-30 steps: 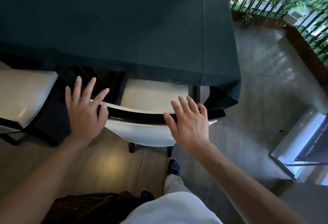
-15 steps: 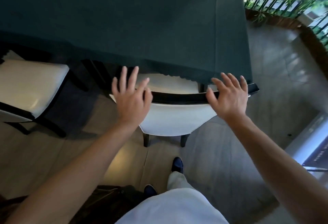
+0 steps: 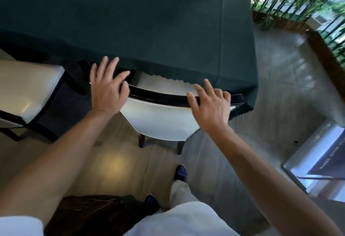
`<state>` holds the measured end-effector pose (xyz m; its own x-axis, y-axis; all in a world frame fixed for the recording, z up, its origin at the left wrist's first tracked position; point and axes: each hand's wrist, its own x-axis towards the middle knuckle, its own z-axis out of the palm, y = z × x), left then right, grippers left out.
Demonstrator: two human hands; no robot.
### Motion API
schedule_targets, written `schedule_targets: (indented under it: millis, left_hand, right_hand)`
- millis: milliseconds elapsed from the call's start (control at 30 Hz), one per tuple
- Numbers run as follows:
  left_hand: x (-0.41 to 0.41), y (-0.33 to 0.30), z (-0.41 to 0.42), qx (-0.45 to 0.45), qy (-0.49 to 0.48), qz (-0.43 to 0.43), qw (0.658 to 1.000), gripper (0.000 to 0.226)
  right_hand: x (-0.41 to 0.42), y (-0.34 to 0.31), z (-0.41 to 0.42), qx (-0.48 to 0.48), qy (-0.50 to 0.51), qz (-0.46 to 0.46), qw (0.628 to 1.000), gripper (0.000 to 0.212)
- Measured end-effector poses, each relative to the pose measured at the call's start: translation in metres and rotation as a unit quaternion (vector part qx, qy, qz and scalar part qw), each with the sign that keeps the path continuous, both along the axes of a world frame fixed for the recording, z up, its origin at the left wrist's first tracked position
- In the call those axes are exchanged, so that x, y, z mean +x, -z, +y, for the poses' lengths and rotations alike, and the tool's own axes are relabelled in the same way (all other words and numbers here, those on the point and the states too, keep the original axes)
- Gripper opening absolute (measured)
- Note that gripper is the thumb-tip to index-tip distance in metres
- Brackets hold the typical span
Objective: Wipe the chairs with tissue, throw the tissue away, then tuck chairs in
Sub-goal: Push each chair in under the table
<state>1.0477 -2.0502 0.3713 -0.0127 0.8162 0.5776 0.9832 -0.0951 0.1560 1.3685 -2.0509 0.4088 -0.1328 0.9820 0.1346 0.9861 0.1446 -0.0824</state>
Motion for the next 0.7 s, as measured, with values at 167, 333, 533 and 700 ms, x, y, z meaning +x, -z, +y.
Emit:
schedule_targets:
  millis: [167, 333, 533, 700]
  left_hand:
    - [-0.003, 0.004, 0.005, 0.044, -0.036, -0.021, 0.998, 0.041]
    - [0.028, -0.004, 0.02, 0.086, -0.045, -0.058, 0.994, 0.044]
    - [0.062, -0.013, 0.039, 0.109, -0.014, -0.064, 0.992, 0.037]
    - [-0.005, 0.003, 0.032, -0.004, -0.051, -0.039, 0.998, 0.041]
  right_hand:
    - [-0.011, 0.003, 0.002, 0.018, -0.006, 0.009, 1.0, 0.063]
    - [0.011, 0.005, 0.01, 0.022, 0.009, 0.004, 1.0, 0.063]
    - [0.046, 0.003, 0.013, 0.034, 0.042, 0.02, 0.998, 0.066]
    - [-0.017, -0.005, 0.023, 0.014, -0.007, -0.015, 1.0, 0.064]
